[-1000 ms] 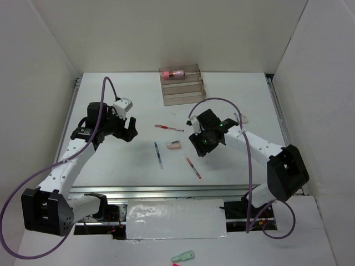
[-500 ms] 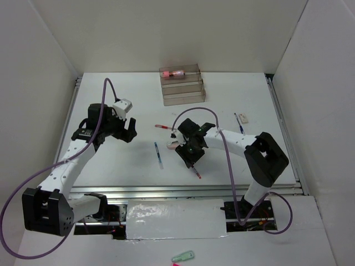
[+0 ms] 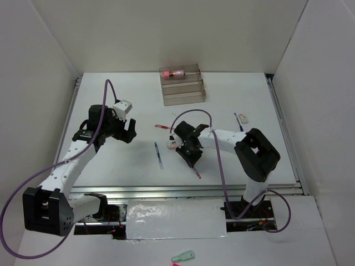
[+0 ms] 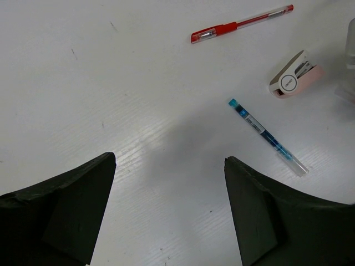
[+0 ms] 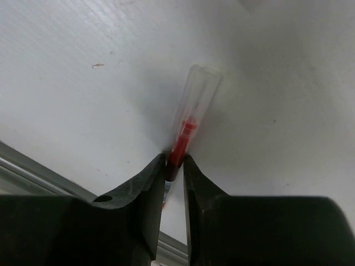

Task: Sort the stationery into containers
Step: Pick up the pen from the center of the board, then place the pen in the storage box.

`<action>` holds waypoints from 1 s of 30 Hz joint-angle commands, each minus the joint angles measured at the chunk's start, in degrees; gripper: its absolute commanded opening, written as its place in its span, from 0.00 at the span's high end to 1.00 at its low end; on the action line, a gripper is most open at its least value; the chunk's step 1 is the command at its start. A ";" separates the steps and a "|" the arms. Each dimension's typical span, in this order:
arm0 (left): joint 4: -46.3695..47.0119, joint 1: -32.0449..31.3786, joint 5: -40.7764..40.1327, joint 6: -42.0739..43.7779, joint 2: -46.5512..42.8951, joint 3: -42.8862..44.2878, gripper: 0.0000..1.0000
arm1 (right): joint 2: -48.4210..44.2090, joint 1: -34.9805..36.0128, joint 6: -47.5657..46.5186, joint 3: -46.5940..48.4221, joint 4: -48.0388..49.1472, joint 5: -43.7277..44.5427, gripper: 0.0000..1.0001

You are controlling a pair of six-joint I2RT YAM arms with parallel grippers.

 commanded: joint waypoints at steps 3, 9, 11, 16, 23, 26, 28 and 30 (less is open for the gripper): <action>2.84 0.41 -0.41 -0.37 0.01 -0.85 0.08 | 0.12 0.57 -2.19 0.13 1.24 4.04 0.96; 3.89 0.85 0.91 -0.37 0.27 -0.94 0.08 | -8.31 -2.41 -13.16 1.43 -2.53 9.31 1.00; 4.50 1.02 1.61 -0.54 0.53 -0.85 0.07 | -9.81 -4.42 -16.94 3.81 -3.42 11.07 1.00; 6.18 2.87 4.33 -2.56 2.03 0.20 0.06 | -10.53 -9.70 -33.54 14.07 2.36 17.57 1.00; 9.95 5.51 10.56 -10.63 7.47 3.28 0.06 | -2.36 -16.74 -56.05 25.60 17.04 13.27 1.00; 12.15 6.30 13.55 -14.25 11.24 4.25 0.06 | 4.23 -18.05 -62.65 31.84 21.79 13.27 1.00; 14.16 6.74 14.79 -15.74 12.22 4.77 0.06 | 9.33 -18.76 -64.76 36.76 24.78 13.36 1.00; 16.27 7.00 16.11 -17.67 13.54 4.86 0.06 | 13.62 -19.20 -68.79 39.92 28.46 12.66 1.00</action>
